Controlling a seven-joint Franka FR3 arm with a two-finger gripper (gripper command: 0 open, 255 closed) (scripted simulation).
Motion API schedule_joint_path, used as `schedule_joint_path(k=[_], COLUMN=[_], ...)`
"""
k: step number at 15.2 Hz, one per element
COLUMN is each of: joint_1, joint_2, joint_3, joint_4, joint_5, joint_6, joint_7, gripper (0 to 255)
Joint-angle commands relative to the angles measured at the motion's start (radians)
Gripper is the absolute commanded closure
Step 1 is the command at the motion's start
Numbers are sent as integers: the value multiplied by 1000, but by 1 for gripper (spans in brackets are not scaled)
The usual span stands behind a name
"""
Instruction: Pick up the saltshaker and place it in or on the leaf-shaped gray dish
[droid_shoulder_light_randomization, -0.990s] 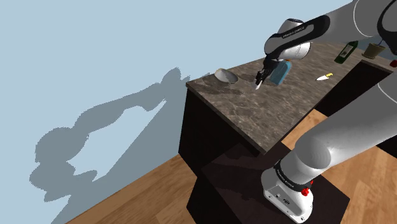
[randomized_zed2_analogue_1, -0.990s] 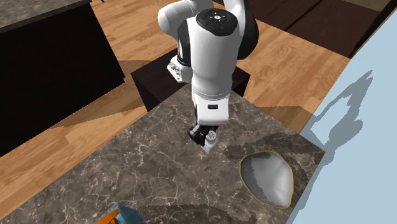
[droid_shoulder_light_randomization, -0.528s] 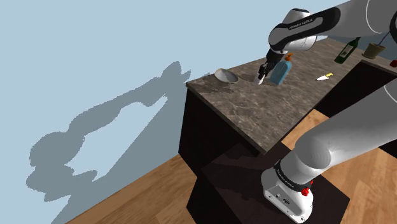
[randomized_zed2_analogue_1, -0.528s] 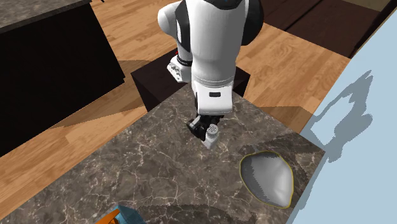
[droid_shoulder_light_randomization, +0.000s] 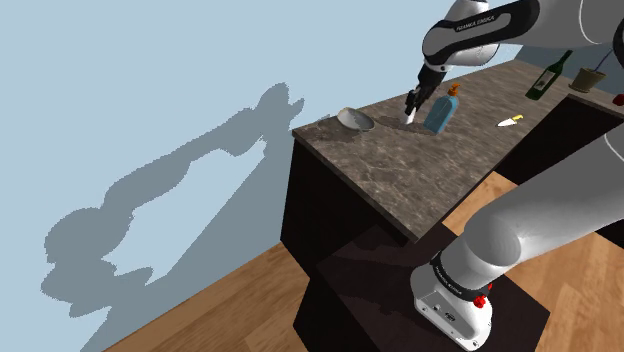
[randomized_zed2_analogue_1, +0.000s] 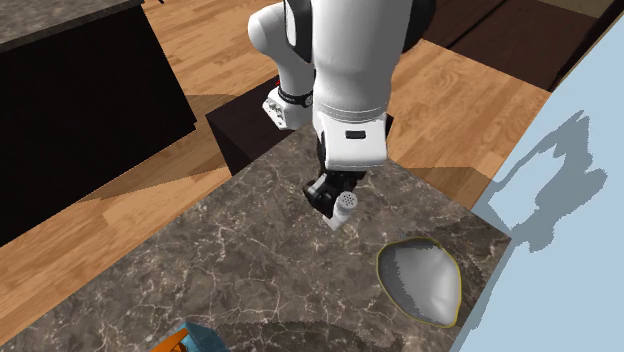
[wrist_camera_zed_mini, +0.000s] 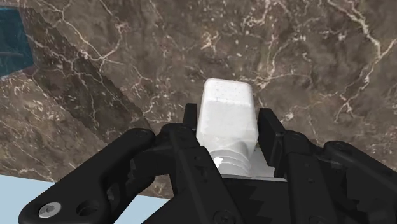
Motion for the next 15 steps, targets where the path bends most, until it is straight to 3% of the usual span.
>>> schedule_joint_path(k=[1, 9, 12, 15], joint_1=[17, 80, 99, 98], joint_2=[37, 256, 371, 382], joint_3=[15, 75, 99, 100], joint_4=[42, 309, 466, 440], joint_5=[16, 92, 122, 125], joint_6=[-10, -75, -124, -87], joint_7=[22, 103, 137, 136], gripper=[255, 255, 255, 255])
